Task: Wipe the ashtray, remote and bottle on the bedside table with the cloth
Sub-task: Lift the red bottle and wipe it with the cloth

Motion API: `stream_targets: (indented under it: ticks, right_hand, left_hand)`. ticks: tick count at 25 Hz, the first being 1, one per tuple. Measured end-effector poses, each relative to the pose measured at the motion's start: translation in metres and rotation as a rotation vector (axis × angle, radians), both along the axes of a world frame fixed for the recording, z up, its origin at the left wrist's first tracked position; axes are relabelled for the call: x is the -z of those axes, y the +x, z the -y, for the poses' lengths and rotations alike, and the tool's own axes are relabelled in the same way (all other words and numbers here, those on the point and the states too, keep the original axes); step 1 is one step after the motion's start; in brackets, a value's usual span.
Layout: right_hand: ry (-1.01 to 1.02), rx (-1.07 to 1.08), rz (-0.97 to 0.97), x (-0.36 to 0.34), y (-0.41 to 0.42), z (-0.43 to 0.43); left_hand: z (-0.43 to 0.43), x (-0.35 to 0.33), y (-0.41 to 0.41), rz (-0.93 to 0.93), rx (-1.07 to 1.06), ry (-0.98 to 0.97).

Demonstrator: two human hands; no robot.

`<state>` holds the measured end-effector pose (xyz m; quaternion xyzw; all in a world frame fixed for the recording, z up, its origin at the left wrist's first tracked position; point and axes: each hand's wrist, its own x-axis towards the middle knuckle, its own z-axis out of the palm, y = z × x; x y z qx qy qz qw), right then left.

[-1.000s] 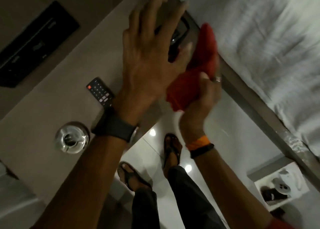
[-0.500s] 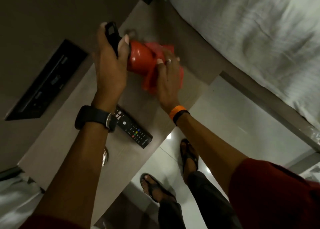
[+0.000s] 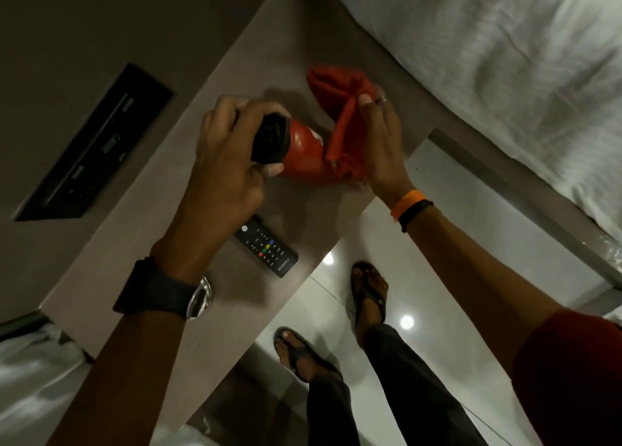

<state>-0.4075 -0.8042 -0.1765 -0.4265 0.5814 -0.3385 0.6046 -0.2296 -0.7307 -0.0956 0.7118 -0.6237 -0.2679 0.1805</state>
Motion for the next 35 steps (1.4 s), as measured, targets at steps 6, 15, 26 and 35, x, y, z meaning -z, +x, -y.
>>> stream_targets:
  ticks: [6,15,26,35]
  right_hand:
    - [-0.218,-0.345,-0.188,0.010,0.016,-0.049]
    - [-0.306,-0.203,-0.100,0.014,0.033,-0.075]
    - [-0.035,0.077,-0.006,0.012,0.000,-0.006]
    - [-0.193,-0.298,-0.361,0.045,0.002,-0.045]
  left_hand:
    - [-0.026,0.003,0.001,0.081,0.178,-0.203]
    - [-0.031,0.019,0.013,0.073,0.175,-0.268]
    - [-0.007,0.015,0.020,0.022,-0.137,-0.092]
    - [-0.009,0.000,0.008,-0.031,0.134,-0.163]
